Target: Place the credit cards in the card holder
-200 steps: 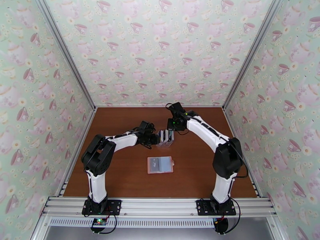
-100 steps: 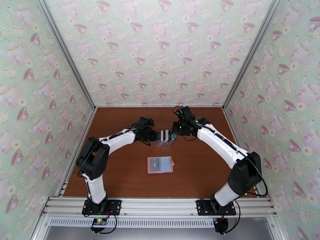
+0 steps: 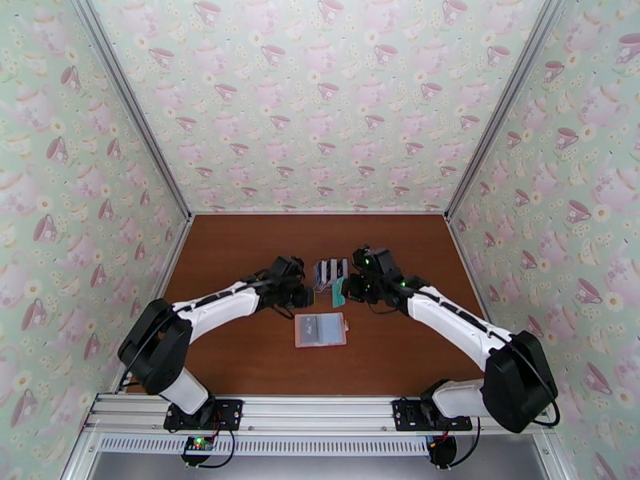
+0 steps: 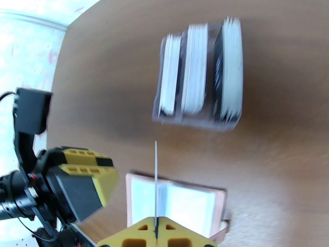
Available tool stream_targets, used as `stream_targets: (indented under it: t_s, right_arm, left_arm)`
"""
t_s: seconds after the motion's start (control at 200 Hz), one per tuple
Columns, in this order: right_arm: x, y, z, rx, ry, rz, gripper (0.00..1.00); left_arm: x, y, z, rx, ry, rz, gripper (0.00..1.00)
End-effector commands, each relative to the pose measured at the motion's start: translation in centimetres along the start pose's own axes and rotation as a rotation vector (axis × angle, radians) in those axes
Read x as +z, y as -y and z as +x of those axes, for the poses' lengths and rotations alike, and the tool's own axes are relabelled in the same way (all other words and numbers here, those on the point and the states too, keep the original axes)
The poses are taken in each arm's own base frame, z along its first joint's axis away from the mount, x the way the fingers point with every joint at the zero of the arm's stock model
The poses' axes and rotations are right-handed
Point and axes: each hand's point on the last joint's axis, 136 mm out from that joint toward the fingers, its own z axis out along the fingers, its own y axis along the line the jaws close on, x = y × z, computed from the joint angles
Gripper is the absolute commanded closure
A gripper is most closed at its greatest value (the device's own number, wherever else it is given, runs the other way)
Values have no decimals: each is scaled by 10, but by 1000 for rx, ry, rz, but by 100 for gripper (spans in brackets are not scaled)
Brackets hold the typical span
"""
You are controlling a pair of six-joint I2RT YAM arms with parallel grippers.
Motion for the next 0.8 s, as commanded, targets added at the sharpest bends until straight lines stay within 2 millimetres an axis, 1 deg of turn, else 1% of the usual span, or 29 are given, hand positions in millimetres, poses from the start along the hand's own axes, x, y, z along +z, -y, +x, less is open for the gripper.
stream_targets:
  t_s: [0.0, 0.185, 0.351, 0.576, 0.796]
  right_arm:
    - [-3, -26, 4, -16, 32, -142, 100]
    - [1, -23, 26, -23, 17, -174, 100]
    - [9, -14, 41, -11, -8, -163, 100]
    - [21, -4, 55, 5, -26, -142, 100]
    - [37, 4, 68, 35, -50, -142, 100]
  left_arm:
    - [-8, -2, 8, 4, 26, -31, 62]
    - [-8, -7, 25, 8, 0, -60, 62]
    - [-3, -12, 37, -6, -21, -75, 62]
    - [4, -20, 53, -15, -52, -102, 64]
    - [11, -24, 63, -26, -71, -112, 66]
